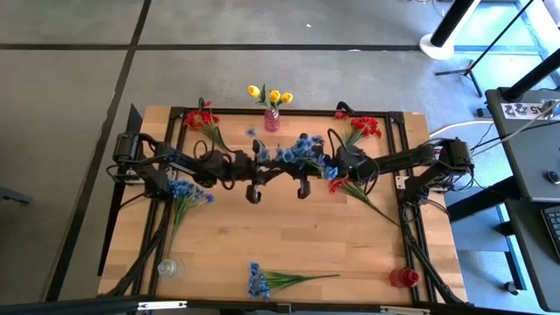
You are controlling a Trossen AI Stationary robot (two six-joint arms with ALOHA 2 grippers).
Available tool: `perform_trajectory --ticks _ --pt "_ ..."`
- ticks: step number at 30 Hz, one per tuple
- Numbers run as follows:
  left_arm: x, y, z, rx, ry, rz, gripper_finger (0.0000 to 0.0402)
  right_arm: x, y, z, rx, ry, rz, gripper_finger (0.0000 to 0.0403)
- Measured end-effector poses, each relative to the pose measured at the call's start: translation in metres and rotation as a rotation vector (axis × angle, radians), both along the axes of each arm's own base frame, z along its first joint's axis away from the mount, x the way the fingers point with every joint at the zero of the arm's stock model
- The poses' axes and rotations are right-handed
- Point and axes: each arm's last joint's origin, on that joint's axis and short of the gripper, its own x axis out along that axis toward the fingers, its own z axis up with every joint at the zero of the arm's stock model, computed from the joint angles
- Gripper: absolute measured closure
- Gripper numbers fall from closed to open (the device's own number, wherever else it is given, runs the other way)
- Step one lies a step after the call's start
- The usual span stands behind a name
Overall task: Sort flowers into vase by color
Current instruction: Put the top right blue flowers into the red vase
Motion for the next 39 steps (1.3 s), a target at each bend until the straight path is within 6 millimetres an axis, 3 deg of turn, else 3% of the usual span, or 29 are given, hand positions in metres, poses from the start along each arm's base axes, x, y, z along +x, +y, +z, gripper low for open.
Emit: perform_trajectory --ticks 4,8,13,18,25,30,36,39 --pt "-0.002 -0.002 0.001 -0.007 0.124 -0.007 0.0255 -0.002 -0.001 -0.001 -0.011 0.059 0.004 0.0394" --pt "-0.014 -0.012 0.014 0.025 0.259 -0.028 0.0221 -0.013 -0.002 0.005 -0.055 0.187 0.009 0.0389" --pt "-0.039 -0.030 0.027 -0.006 0.442 -0.018 0.0214 -0.037 -0.003 0.016 -0.152 0.325 -0.003 0.0397" --pt "-0.055 -0.054 0.043 -0.010 0.404 -0.126 0.0214 -0.066 0.008 0.021 -0.153 0.367 0.098 0.0395" --pt "-0.062 -0.065 0.062 0.000 0.247 -0.165 0.0214 -0.127 0.036 0.009 -0.051 0.299 0.300 0.0397" --pt "-0.063 -0.066 0.064 -0.143 0.244 -0.213 0.0214 -0.183 0.045 0.033 -0.001 0.230 0.472 0.0399" --pt "-0.063 -0.067 0.064 -0.151 0.237 -0.223 0.0214 -0.240 0.038 0.054 0.070 0.284 0.562 0.0399" --pt "-0.063 -0.074 0.062 -0.129 0.251 -0.291 0.0214 -0.270 0.034 0.057 0.064 0.255 0.707 0.0395"
